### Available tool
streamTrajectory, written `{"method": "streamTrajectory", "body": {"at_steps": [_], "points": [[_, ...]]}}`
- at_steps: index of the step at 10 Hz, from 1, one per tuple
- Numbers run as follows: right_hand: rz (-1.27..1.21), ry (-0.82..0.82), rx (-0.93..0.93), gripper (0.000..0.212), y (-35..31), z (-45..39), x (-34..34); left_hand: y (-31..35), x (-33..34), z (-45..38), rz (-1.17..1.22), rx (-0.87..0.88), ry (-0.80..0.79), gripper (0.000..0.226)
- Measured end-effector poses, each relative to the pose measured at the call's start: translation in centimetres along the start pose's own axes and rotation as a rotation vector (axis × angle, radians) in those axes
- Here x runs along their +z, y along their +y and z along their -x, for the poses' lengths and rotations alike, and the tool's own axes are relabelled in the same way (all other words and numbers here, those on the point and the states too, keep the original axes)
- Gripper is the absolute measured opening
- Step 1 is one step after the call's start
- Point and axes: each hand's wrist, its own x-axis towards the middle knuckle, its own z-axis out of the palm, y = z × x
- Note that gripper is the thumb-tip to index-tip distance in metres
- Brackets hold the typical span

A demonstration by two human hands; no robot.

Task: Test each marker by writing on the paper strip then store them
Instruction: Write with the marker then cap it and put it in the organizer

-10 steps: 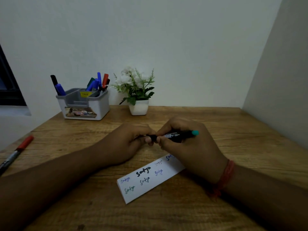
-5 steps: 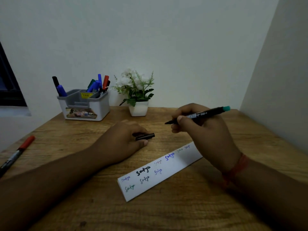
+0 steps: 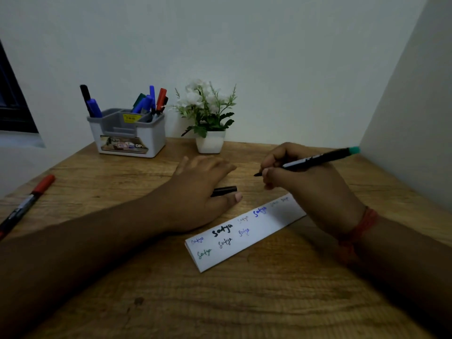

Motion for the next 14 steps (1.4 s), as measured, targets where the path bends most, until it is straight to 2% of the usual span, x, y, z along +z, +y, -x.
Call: {"method": "streamTrajectory", "body": {"at_steps": [1,2,3,4,6,9,12,14], "points": [[-0.074,-0.062,0.025,0.005,-1.0,0.0,-0.7,0.1,0.2,0.2,-0.03,-0.009,-0.041,0.086],[-0.035,-0.181,0.04,0.007,-1.6,0.9,-1.3,0.1,0.4,0.1,-0.071,-0.003,-0.058,0.088],[0.076,-0.228,0.048,0.014,-1.2,2.7,-1.8,0.2,0.6,0.1,-0.088,0.005,-0.076,0.091],[0.163,-0.223,0.047,0.014,-0.1,3.6,-1.7,0.3,0.9,0.2,-0.101,0.022,-0.099,0.091],[0.131,-0.236,-0.002,0.014,1.8,3.4,-1.3,0.2,1.5,0.1,-0.217,0.035,-0.121,0.089],[0.113,-0.291,0.022,0.014,2.6,3.3,-0.7,0.5,1.4,0.2,-0.264,0.022,-0.131,0.086],[0.198,-0.287,0.071,0.005,1.3,3.3,-1.0,0.4,1.4,0.2,-0.271,0.043,-0.139,0.088],[0.205,-0.29,0.094,0.005,1.1,3.3,-1.0,0.5,1.4,0.1,-0.282,0.045,-0.132,0.087]]}}
